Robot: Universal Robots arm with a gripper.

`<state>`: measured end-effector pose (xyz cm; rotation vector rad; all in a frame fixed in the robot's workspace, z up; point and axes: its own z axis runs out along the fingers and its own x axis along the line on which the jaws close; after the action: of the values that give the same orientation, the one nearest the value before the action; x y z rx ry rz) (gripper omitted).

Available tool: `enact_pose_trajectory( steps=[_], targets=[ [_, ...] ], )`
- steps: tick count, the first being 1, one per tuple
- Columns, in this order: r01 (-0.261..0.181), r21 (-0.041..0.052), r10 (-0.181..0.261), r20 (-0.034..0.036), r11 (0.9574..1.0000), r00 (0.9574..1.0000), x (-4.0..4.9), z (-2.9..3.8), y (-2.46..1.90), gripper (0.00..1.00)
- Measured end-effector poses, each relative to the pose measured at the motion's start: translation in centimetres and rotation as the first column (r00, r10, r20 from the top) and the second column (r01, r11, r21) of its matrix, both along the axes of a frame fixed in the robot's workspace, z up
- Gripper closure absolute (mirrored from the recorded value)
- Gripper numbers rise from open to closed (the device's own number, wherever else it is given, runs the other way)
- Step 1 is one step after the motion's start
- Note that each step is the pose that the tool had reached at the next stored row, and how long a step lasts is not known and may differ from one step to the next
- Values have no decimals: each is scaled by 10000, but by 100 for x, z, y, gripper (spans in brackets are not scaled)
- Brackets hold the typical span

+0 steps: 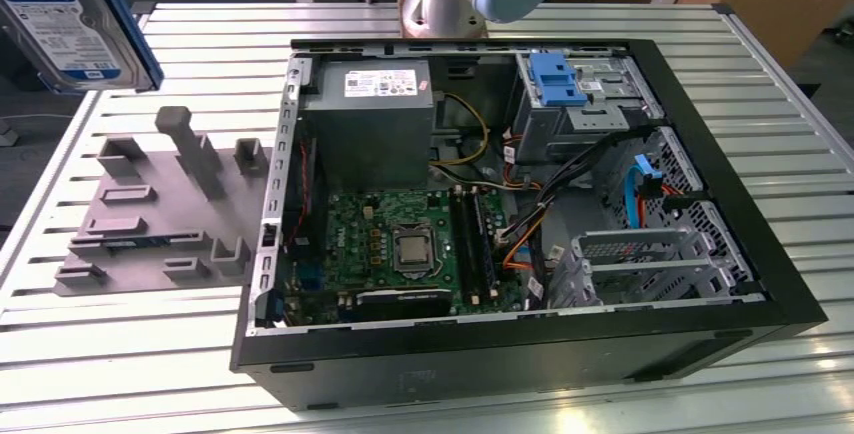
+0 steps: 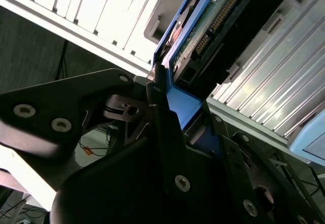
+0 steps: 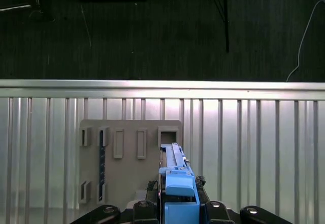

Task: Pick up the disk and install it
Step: 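Pick up the disk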

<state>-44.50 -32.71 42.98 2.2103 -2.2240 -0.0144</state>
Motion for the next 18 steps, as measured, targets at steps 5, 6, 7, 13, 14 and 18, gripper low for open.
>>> enact_pose_trajectory(
  steps=[5, 6, 7, 13, 14, 18],
  targets=[
    [0, 0, 0, 0, 10000, 10000, 0, 35, 0, 64],
    [-1, 0, 1, 0, 10000, 10000, 0, 42, 0, 64],
    [0, 0, 0, 0, 10000, 10000, 0, 49, 0, 64],
    [0, 0, 0, 0, 10000, 10000, 0, 98, 0, 64],
    [0, 0, 0, 0, 10000, 10000, 0, 106, 0, 64],
    [-1, 0, 1, 0, 10000, 10000, 0, 140, 0, 64]
  ],
)
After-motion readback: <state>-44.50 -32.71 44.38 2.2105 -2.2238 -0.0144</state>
